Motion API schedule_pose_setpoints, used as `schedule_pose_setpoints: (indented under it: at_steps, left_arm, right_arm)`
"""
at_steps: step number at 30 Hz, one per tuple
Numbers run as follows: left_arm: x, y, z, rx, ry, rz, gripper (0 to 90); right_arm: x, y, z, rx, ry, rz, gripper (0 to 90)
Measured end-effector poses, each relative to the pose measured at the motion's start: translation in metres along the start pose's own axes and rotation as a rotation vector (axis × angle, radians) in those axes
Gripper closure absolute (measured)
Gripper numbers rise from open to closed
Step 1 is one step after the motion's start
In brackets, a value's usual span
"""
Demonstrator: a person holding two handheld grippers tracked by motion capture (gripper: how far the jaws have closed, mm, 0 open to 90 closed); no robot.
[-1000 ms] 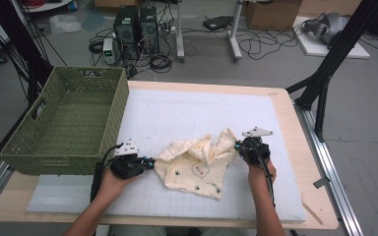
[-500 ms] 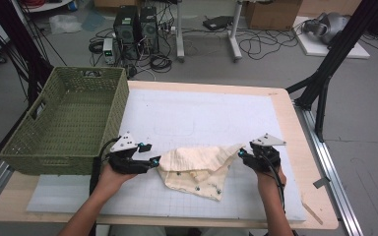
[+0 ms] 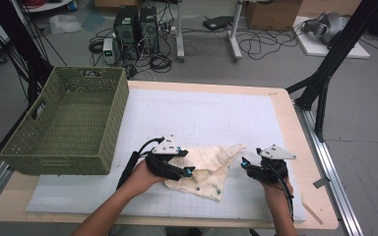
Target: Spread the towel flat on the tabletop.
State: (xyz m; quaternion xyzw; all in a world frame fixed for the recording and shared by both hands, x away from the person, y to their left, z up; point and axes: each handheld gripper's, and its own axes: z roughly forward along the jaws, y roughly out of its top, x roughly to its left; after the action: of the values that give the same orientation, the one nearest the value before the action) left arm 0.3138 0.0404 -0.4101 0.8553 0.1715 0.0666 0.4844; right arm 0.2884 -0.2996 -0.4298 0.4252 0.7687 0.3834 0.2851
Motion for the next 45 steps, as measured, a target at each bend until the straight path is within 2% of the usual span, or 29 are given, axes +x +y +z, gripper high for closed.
schedule_pose_setpoints:
  at_steps: [3,5,7,10,13,14,18,21,22,26,28,32,35,39,45]
  left_arm:
    - [-0.002,0.001,0.016,0.067,-0.005,0.037,38.7]
    - [-0.003,0.002,0.023,0.093,-0.006,0.054,44.7]
    - [-0.001,0.002,0.028,0.109,-0.015,0.075,57.8]
    - [0.002,0.001,0.031,0.124,0.003,0.089,85.8]
    - [0.012,0.001,0.026,0.084,0.047,0.039,86.9]
    - [0.017,0.000,0.022,0.063,0.063,0.008,87.0]
    - [0.043,-0.002,0.001,-0.043,0.170,-0.121,86.9]
    - [0.062,-0.005,-0.012,-0.091,0.243,-0.186,86.9]
    - [0.069,-0.006,-0.016,-0.091,0.258,-0.213,86.9]
    - [0.091,-0.010,-0.027,-0.078,0.379,-0.258,86.9]
    - [0.099,-0.013,-0.032,-0.079,0.430,-0.281,86.9]
    - [0.110,-0.022,-0.040,-0.066,0.502,-0.321,87.0]
    - [0.113,-0.025,-0.042,-0.068,0.520,-0.332,87.0]
    - [0.114,-0.026,-0.041,-0.068,0.516,-0.328,87.0]
    - [0.116,-0.027,-0.043,-0.077,0.523,-0.333,87.0]
  right_arm:
    - [0.000,0.000,-0.001,-0.003,0.008,0.007,34.0]
    - [0.001,-0.001,-0.001,-0.004,0.012,0.007,34.0]
    - [0.001,0.000,0.000,-0.006,0.015,0.003,33.9]
    - [0.002,0.000,-0.001,-0.008,0.021,0.007,33.9]
    - [0.002,0.000,-0.001,-0.013,0.025,0.004,34.0]
    - [0.002,0.000,-0.001,-0.013,0.027,0.005,34.0]
    - [0.003,0.000,0.000,-0.016,0.031,0.001,34.0]
    - [0.005,0.000,0.002,-0.010,0.037,0.002,34.0]
    - [0.007,0.000,0.002,-0.006,0.041,0.002,34.1]
    - [0.011,0.001,0.006,0.004,0.047,-0.013,34.8]
    - [0.013,0.002,0.007,-0.001,0.059,-0.025,34.7]
    - [0.019,0.004,0.010,-0.014,0.107,-0.053,35.7]
    - [0.025,0.006,0.015,-0.015,0.142,-0.075,37.0]
    - [0.036,0.013,0.025,-0.012,0.167,-0.139,37.2]
    - [0.052,0.026,0.042,-0.024,0.284,-0.182,32.4]
